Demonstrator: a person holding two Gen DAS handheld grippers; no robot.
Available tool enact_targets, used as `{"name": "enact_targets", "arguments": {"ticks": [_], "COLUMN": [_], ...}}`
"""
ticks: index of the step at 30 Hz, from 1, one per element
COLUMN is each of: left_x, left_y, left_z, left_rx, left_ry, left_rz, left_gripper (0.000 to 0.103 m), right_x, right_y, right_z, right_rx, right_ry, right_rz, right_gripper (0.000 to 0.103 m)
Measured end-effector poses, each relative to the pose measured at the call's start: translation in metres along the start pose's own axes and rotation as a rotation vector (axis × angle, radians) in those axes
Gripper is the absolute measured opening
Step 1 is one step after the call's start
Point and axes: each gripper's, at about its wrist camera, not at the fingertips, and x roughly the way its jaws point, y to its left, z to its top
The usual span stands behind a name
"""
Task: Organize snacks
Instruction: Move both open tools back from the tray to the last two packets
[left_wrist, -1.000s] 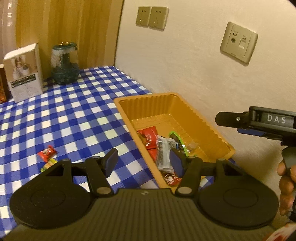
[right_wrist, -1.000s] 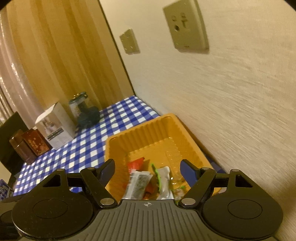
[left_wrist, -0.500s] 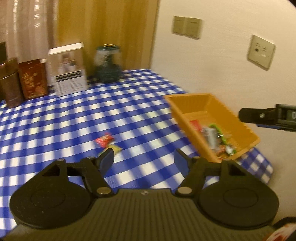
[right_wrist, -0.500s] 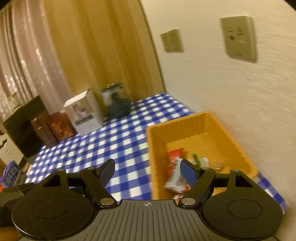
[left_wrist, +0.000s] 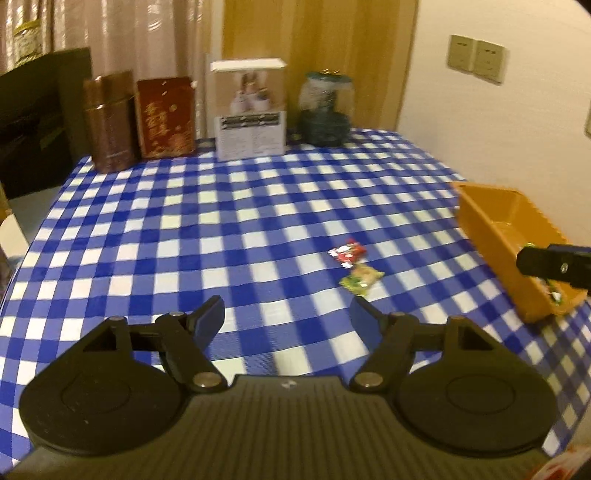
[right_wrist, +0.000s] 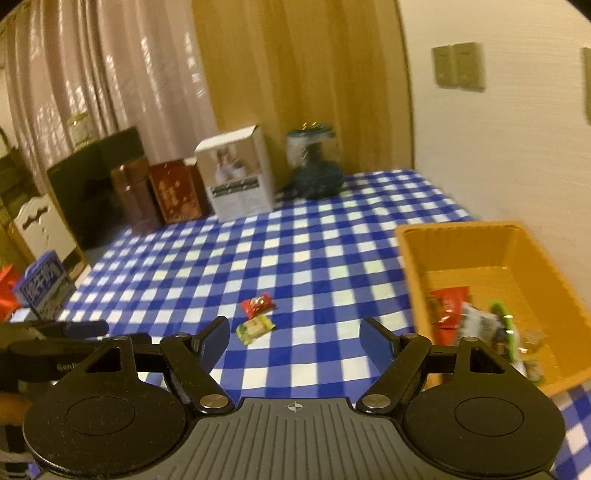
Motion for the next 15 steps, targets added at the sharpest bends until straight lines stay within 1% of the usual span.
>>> {"name": "enact_targets", "arguments": {"ticks": [4,10,12,14,15], "left_x": [0.011,0.025,0.032,0.04,0.045], "left_y": [0.01,0.021,0.025,0.029,0.03], "left_z": [0.001,0.016,0.021,0.026,0.028], "left_rx": [-0.029,-0.064,-0.079,-0.084,-0.083], "left_ry": [0.011,-0.018,-0.021,-0.02,-0.018], "left_rz": [0.004,0.021,0.027,0.036,0.042], "left_gripper": [0.072,0.073,0.074,0.074,0.074], "right_x": [0.031,0.078,0.093,0.106,0.112], "right_y": [0.007,0.016,0.018,0.019,0.019], "right_z": [-0.008,-0.023,-0.026,-0.027,-0.027], "right_rx": [-0.013,-0.018,-0.015,-0.005,0.001], "right_ry": [0.041,0.1,0.109,0.12,0.122], "right_rz": [0.019,0.068,0.076,0.082,0.082], "right_gripper": [0.077,0.077,0.072,0.06,0.059]}}
